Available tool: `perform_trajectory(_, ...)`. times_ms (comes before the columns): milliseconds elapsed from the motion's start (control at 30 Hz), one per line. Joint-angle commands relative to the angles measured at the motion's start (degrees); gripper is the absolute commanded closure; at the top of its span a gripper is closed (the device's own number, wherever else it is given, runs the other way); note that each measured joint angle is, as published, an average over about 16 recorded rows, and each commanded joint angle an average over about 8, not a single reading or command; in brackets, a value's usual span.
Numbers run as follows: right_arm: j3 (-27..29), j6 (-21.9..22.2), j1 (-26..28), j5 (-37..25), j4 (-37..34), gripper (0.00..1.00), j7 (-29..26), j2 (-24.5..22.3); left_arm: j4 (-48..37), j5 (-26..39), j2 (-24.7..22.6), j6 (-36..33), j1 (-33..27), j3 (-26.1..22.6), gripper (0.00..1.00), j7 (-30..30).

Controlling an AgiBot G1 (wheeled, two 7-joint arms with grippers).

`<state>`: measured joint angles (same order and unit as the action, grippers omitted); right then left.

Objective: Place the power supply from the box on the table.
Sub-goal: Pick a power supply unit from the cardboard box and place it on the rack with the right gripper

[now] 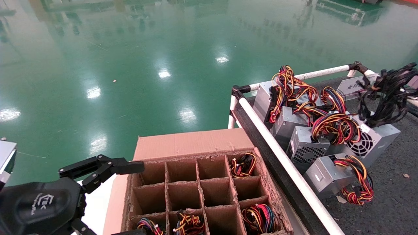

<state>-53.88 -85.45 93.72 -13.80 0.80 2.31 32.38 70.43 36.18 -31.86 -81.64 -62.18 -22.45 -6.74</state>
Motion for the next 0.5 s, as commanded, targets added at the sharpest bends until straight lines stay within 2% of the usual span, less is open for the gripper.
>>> perform_trajectory(33, -0.12, -0.22, -0.24, -0.17, 0.09, 1.00, 0.44, 0.45, 0.00, 0.00, 0.00, 0.00, 0.00, 0.00, 0.00, 0.00)
perform_trajectory(500, -0.85, -2.26, -4.95, -1.20, -1.02, 1.00, 1.31, 1.08, 0.00, 0.00, 0.00, 0.00, 0.00, 0.00, 0.00, 0.00)
